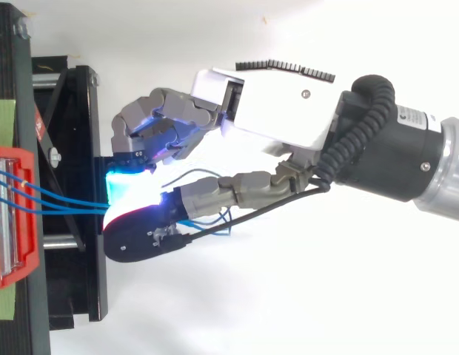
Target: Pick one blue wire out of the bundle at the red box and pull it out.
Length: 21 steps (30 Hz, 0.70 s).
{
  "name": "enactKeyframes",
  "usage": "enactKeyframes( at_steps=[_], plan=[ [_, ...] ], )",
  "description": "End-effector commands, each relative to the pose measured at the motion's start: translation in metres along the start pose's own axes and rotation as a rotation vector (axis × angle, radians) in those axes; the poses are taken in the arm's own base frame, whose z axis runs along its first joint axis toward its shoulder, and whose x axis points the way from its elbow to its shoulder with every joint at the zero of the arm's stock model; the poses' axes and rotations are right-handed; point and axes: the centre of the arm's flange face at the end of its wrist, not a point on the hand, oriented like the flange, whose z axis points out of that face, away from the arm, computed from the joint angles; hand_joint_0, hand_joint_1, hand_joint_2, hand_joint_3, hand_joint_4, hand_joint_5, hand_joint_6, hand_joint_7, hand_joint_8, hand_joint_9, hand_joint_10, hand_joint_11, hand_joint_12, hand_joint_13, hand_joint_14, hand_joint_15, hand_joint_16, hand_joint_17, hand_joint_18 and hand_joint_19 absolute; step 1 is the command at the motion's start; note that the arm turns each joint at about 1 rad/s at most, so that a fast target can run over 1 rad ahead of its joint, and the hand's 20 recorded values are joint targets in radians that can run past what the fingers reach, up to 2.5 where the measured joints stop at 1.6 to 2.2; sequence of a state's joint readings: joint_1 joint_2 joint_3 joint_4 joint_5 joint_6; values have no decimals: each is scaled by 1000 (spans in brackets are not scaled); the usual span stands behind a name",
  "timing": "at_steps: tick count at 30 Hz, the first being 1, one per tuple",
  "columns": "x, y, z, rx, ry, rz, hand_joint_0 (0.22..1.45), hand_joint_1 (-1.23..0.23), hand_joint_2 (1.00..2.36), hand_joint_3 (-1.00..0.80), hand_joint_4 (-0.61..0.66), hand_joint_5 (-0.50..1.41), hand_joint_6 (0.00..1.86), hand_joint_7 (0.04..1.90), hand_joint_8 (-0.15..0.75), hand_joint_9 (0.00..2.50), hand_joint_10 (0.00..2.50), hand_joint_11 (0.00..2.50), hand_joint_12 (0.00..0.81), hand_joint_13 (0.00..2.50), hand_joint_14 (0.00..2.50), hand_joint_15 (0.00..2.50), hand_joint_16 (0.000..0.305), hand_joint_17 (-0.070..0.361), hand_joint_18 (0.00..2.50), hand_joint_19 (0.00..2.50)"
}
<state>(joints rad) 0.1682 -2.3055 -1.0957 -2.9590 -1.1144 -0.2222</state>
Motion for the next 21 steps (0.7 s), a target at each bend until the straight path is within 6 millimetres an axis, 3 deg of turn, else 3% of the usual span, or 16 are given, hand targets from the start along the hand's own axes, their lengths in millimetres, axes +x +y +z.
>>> enactKeyframes(
  at_steps=[1,6,16,21],
  plan=[
    [0,0,0,1,0,-1,547,-595,1003,-462,265,-164,838,1103,372,863,14,516,446,515,6,187,61,137,658,494],
    [-1,0,0,1,0,-1,513,-594,1000,-498,262,-170,841,1090,388,862,13,537,460,506,6,194,63,143,649,499],
    [0,0,0,0,0,0,487,-738,1000,-500,272,-179,850,1082,391,832,13,541,470,493,6,194,65,147,642,487],
    [0,0,0,0,0,0,563,-720,1010,-353,252,-177,855,1094,374,827,16,551,446,481,6,191,61,136,610,504]
  ],
)
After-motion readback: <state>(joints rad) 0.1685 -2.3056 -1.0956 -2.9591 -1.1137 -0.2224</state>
